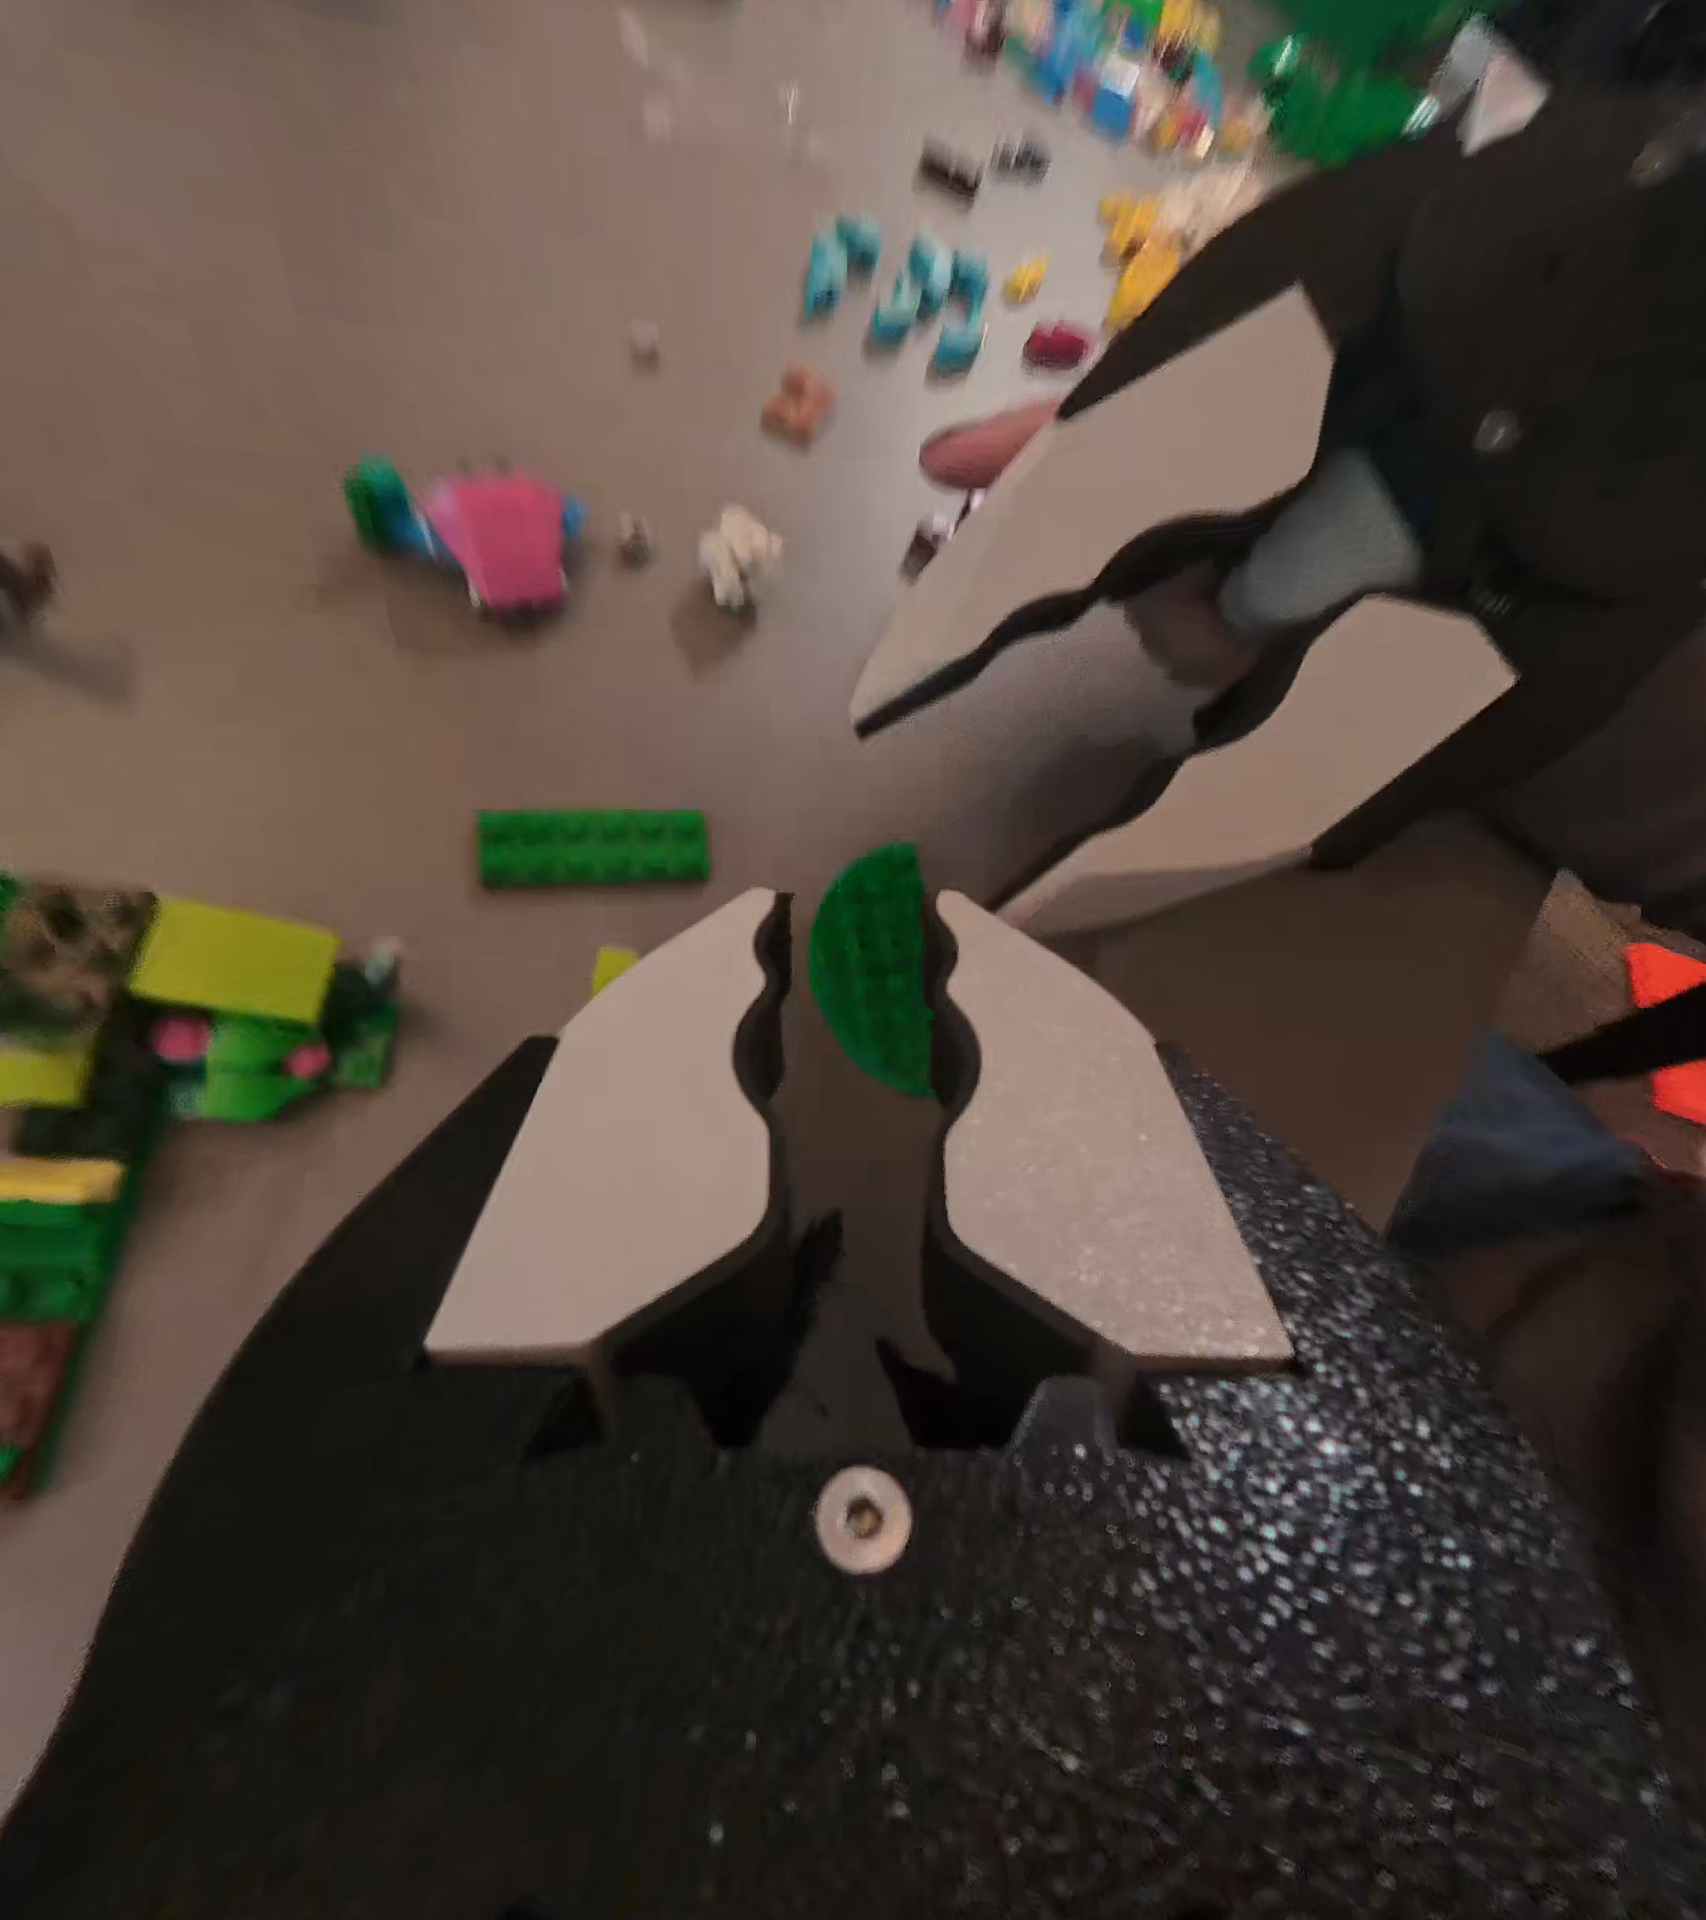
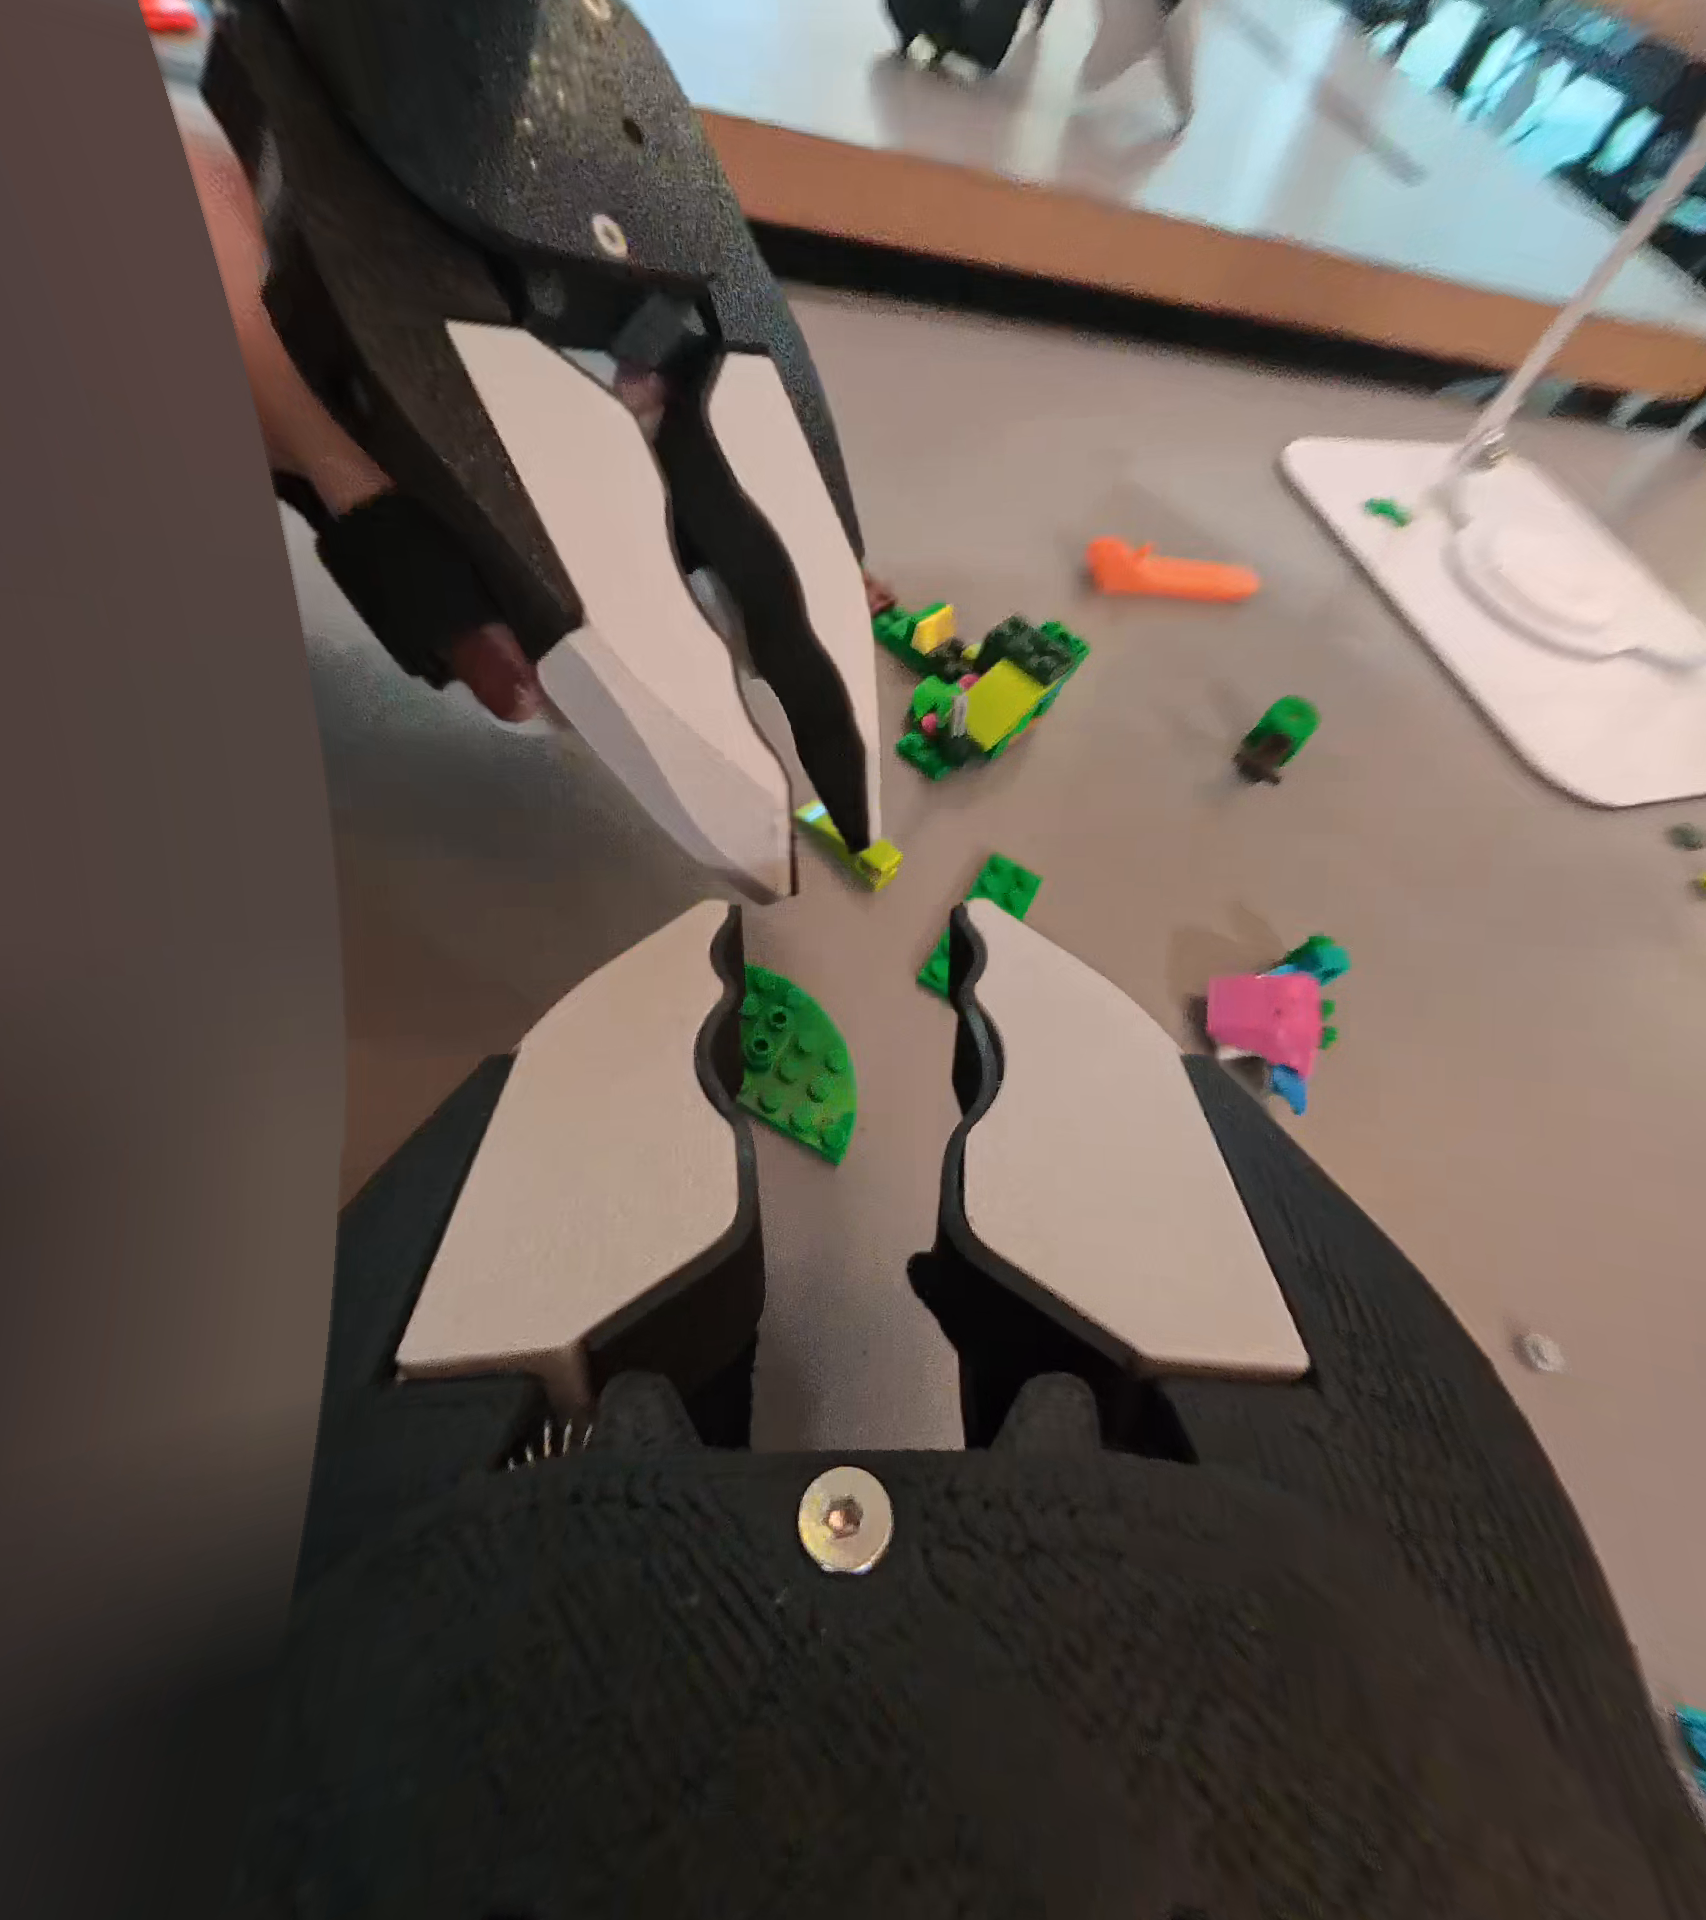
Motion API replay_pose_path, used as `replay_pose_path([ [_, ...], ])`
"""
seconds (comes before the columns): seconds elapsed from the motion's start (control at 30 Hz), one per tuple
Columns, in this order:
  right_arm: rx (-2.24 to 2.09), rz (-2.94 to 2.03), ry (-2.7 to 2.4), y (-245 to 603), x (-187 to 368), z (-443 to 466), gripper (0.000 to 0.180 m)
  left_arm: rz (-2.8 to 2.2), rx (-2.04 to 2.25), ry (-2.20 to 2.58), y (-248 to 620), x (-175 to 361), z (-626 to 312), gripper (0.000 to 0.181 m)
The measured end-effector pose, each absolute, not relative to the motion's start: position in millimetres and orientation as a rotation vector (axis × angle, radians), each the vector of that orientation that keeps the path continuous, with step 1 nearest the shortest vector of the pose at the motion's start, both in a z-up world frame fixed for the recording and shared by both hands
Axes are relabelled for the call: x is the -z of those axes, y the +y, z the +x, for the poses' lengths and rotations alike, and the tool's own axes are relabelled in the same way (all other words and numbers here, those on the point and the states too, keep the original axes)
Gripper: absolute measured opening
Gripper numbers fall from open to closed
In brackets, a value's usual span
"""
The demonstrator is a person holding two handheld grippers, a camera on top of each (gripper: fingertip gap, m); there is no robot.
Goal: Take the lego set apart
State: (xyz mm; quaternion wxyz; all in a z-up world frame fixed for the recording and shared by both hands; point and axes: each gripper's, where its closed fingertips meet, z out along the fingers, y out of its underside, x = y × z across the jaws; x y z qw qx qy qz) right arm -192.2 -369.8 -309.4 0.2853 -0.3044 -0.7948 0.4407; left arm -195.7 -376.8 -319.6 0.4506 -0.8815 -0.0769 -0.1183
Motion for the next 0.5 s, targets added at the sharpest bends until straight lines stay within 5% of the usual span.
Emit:
replay_pose_path([
  [0.17, -1.07, -0.728, -2.061, -373.2, 313.0, -192.0, 0.032, -2.064, 0.112, -0.015, -368.8, 313.0, -203.6, 0.01],
  [0.5, -1.07, -0.767, -2.117, -376.7, 325.0, -190.4, 0.031, -2.09, 0.18, 0.0, -361.0, 326.7, -193.5, 0.022],
])
